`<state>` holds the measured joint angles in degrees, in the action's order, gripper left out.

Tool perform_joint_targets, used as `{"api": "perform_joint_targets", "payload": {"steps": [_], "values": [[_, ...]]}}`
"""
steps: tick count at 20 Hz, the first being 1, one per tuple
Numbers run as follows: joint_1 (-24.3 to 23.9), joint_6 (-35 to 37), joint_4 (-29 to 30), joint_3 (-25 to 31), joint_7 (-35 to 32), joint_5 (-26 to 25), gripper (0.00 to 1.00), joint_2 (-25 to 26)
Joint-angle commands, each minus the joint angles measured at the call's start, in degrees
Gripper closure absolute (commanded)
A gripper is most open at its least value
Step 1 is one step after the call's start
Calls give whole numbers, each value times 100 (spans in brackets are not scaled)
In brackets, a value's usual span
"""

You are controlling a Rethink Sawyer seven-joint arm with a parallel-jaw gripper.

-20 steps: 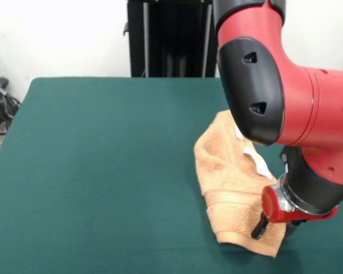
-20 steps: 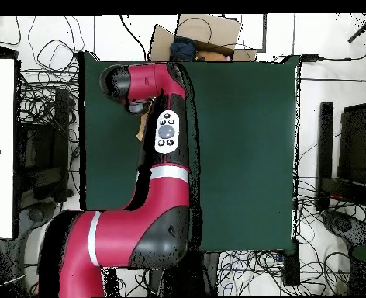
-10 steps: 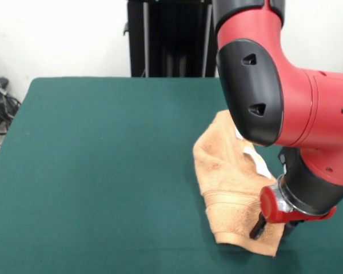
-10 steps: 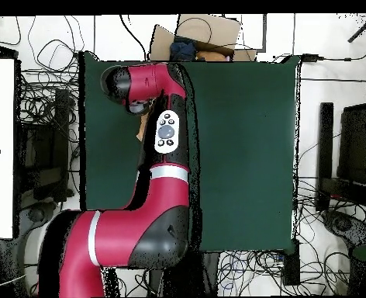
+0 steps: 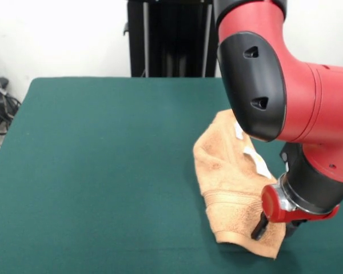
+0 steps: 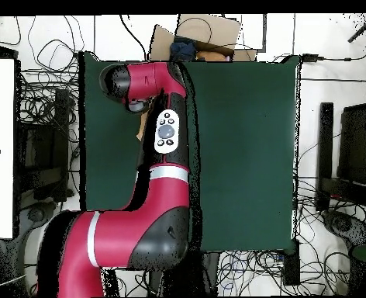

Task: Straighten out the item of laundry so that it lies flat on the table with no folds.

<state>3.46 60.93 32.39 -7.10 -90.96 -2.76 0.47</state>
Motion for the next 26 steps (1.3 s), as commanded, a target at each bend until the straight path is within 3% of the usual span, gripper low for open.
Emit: {"api": "perform_joint_targets", "payload": {"steps": [1,10,26], "values": [[18,-1,457,34,-985,-131,0,38],[-1,810,-291,37,-758,-77,0,278],[28,943,-310,57,-820,-106,0,216]]}}
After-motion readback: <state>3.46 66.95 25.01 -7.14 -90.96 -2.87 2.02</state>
